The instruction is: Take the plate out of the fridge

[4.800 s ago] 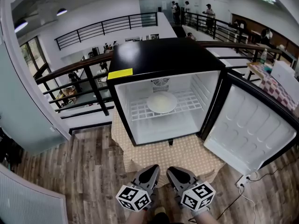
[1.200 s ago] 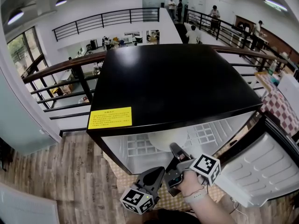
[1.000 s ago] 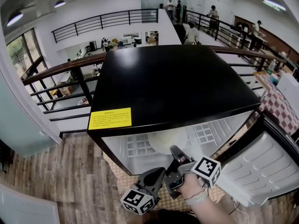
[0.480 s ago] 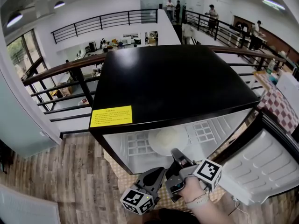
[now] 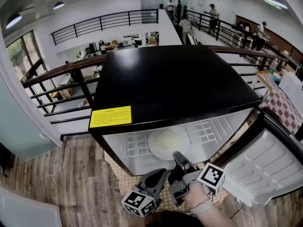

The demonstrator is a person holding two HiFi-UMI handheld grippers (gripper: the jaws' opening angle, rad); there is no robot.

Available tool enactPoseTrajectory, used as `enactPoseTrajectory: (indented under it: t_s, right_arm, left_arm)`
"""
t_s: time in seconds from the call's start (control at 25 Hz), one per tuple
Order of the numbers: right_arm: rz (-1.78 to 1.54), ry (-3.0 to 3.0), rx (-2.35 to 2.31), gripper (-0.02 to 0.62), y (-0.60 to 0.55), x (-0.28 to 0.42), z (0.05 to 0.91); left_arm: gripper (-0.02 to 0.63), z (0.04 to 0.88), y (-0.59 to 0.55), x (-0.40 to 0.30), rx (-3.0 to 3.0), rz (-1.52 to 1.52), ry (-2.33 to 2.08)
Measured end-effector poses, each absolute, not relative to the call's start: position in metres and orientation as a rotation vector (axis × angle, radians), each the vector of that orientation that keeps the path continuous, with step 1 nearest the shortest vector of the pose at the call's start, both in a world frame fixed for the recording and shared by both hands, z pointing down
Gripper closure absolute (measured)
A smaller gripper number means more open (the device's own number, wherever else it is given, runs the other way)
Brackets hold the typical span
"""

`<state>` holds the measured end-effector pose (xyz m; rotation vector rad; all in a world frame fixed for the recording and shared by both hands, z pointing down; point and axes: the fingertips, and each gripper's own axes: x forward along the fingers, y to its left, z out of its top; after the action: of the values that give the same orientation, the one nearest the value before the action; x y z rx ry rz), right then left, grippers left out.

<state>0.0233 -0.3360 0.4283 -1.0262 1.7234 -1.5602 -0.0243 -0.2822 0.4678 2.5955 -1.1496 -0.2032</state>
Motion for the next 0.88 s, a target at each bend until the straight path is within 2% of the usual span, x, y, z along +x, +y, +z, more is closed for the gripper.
enactPoseTrajectory:
  t_s: [0.16,0.88]
  right_arm:
    - [-1.539,1.736,-1.051,0.526,-0.346,0.031,0.428]
    - [-1.521,1.670,-1.071,0.543,-0.325,0.035,0.433]
  left_arm:
    - [0.597,0.467,-0.282,-0.024,2.599,-0.203,-1.148]
    - [0.597,0.466,-0.279,-0.026,2.600,-0.193,-1.161]
